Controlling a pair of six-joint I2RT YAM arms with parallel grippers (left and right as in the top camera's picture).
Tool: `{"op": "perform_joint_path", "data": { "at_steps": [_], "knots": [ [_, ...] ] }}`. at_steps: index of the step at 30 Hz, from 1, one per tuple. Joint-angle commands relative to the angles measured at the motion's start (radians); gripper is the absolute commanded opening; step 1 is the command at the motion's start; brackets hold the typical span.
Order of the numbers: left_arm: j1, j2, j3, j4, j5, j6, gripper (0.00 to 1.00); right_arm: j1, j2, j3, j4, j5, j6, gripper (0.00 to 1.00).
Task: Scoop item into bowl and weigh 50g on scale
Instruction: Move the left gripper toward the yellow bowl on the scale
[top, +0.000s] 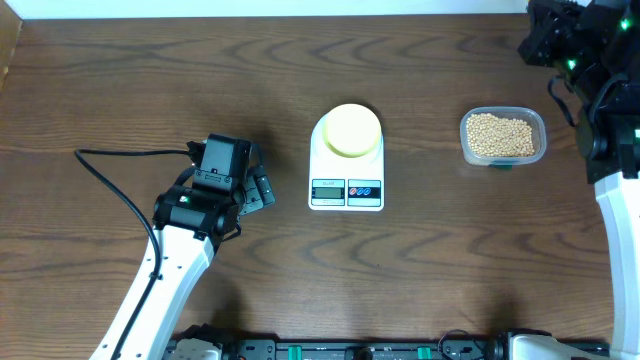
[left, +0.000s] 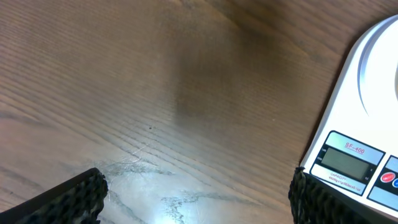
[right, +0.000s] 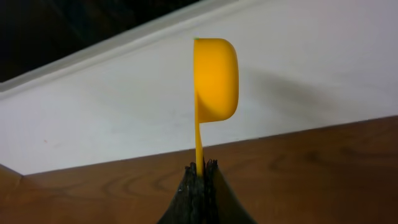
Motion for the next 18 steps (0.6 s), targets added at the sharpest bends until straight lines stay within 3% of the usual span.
{"op": "perform_joint_path", "data": {
  "at_steps": [1, 9, 18],
  "knots": [
    [0.004, -0.002, 0.009, 0.027, -0.018, -0.013, 0.96, 0.006, 0.016, 0.019, -0.003, -0.008, -0.036, 0.01],
    [-0.004, 0.003, 0.008, 0.092, 0.291, -0.039, 0.98, 0.006, 0.021, 0.019, -0.098, -0.008, -0.036, 0.01],
    [-0.131, 0.125, 0.008, 0.186, 0.306, 0.119, 0.98, 0.006, 0.021, 0.019, -0.118, -0.008, -0.036, 0.01]
  ]
}}
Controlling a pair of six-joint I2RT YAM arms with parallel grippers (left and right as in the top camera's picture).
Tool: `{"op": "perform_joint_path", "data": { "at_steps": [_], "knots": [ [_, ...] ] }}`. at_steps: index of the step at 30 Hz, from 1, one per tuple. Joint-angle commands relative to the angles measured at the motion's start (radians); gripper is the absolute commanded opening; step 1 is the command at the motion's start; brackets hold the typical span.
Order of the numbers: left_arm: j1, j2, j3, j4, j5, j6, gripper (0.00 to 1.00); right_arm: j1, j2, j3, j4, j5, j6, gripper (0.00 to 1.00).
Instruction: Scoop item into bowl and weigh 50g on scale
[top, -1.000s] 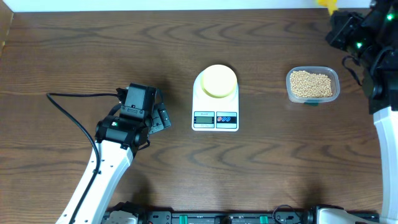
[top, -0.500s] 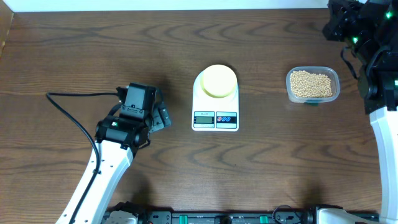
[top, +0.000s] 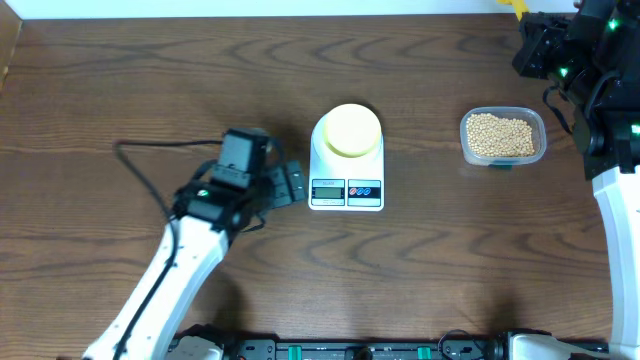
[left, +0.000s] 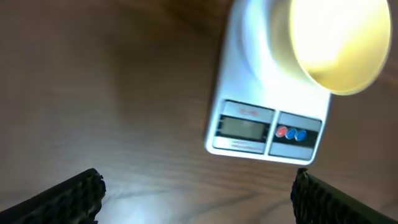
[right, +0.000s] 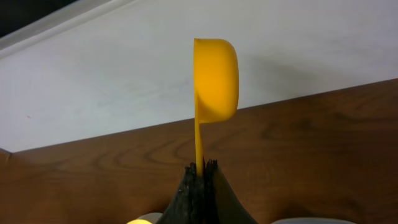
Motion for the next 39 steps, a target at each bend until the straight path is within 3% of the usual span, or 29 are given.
{"op": "perform_joint_path", "data": {
  "at_steps": [1, 14, 21, 25, 30, 35, 39],
  "knots": [
    [-0.063, 0.086, 0.008, 0.048, 0.029, 0.115, 0.98, 0.005, 0.004, 0.019, 0.000, -0.006, -0.013, 0.01],
    [-0.138, 0.355, 0.008, 0.274, 0.030, 0.178, 0.98, 0.005, 0.004, 0.019, -0.002, -0.006, -0.032, 0.01],
    [-0.156, 0.373, 0.008, 0.304, 0.021, 0.177, 0.98, 0.005, 0.004, 0.019, -0.011, -0.006, -0.032, 0.01],
    [-0.196, 0.373, 0.008, 0.305, -0.094, 0.171, 0.98, 0.005, 0.004, 0.019, -0.012, -0.006, -0.032, 0.01],
    [-0.235, 0.373, 0.008, 0.308, -0.133, 0.169, 0.98, 0.005, 0.005, 0.019, -0.014, -0.006, -0.039, 0.01],
    [-0.238, 0.373, 0.008, 0.314, -0.173, 0.070, 0.98, 0.005, 0.005, 0.019, -0.031, -0.006, -0.039, 0.01],
    [-0.246, 0.377, 0.008, 0.336, -0.174, 0.065, 0.98, 0.005, 0.005, 0.019, -0.037, -0.006, -0.039, 0.01]
  ]
}}
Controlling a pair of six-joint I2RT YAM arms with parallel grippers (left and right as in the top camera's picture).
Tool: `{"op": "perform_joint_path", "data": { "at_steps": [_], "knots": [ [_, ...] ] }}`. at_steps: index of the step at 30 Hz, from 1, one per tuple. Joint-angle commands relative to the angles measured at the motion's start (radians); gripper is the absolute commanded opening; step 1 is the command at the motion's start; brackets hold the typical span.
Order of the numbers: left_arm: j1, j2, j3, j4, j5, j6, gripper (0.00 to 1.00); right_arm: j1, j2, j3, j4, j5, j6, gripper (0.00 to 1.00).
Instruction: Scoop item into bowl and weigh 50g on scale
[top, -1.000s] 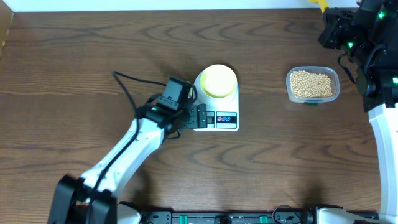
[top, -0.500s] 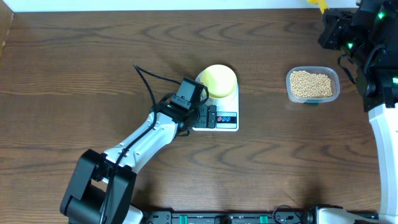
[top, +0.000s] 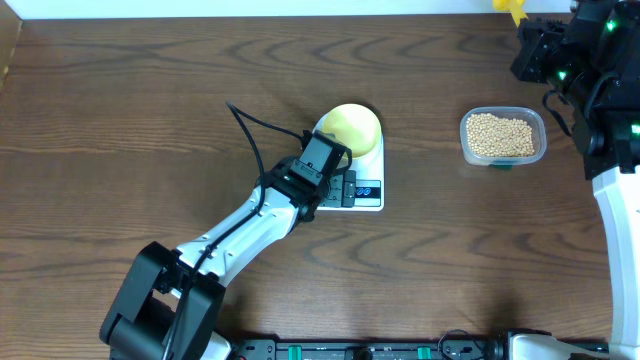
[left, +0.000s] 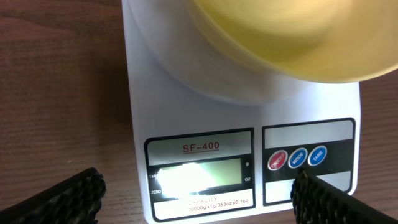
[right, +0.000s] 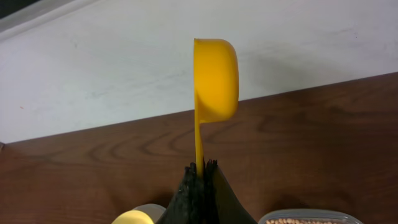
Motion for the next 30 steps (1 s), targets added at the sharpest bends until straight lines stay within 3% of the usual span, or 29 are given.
{"op": "perform_joint_path", "data": {
  "at_steps": [1, 30],
  "knots": [
    [-0.007, 0.017, 0.008, 0.012, -0.031, -0.027, 0.98, 0.005, 0.005, 0.019, -0.003, -0.006, -0.014, 0.01],
    [-0.028, 0.116, 0.008, 0.081, -0.031, -0.027, 0.98, 0.005, 0.005, 0.019, -0.004, -0.006, -0.040, 0.01]
  ]
}}
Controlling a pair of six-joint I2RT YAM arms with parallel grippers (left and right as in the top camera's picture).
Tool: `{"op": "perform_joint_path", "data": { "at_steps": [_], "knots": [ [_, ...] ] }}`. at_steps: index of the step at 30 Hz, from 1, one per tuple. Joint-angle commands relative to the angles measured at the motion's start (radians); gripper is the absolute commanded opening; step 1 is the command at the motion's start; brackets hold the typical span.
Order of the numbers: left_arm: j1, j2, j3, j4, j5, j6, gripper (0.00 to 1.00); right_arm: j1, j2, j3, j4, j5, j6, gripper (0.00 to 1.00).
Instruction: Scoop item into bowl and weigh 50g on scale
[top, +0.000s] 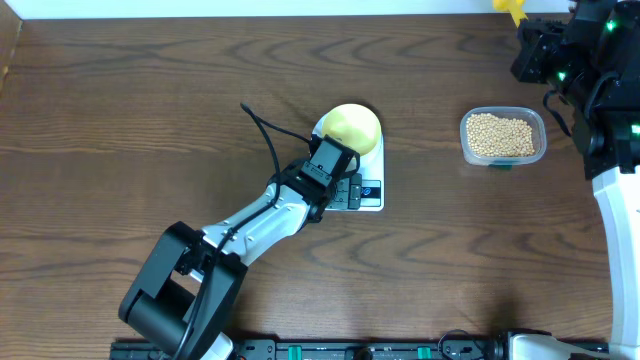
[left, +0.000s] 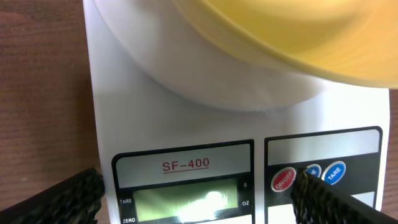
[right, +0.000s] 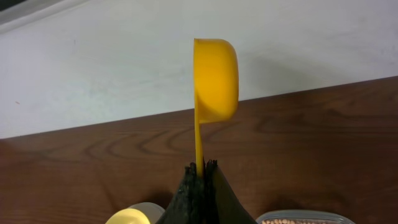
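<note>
A white SF-400 scale (top: 375, 150) stands mid-table with a yellow bowl (top: 352, 125) on its platform. My left gripper (top: 347, 190) is open low over the scale's front panel; its right fingertip (left: 323, 199) sits by the red, blue buttons (left: 283, 180), the left one (left: 59, 199) at the scale's left edge beside the display (left: 186, 200). My right gripper (right: 200, 169) is shut on the handle of a yellow scoop (right: 214, 78), held upright at the far right, its tip visible (top: 507, 7). A clear tub of beans (top: 502, 136) lies right of the scale.
The brown wooden table (top: 120, 100) ends at a white wall along the far edge. A black cable (top: 268, 135) loops from the left arm beside the scale. My right arm (top: 605, 110) stands just right of the bean tub.
My left gripper has come closer to the scale's front panel, with the display and buttons larger between its fingers. The right gripper with the scoop has barely moved.
My left gripper stood open over bare table left of the scale. It was then nearer the scale, then over its display panel, and now lower still over it. My right gripper held the yellow scoop upright at the far right throughout.
</note>
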Motion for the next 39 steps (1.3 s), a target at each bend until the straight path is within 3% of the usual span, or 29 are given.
{"op": "perform_joint_path", "data": {
  "at_steps": [1, 39],
  "knots": [
    [-0.004, 0.029, 0.008, 0.014, -0.023, -0.002, 0.98, 0.005, 0.005, 0.019, -0.002, -0.006, -0.014, 0.01],
    [-0.004, 0.082, 0.007, -0.018, -0.031, -0.001, 0.98, 0.004, 0.005, 0.019, -0.006, -0.006, -0.032, 0.01]
  ]
}}
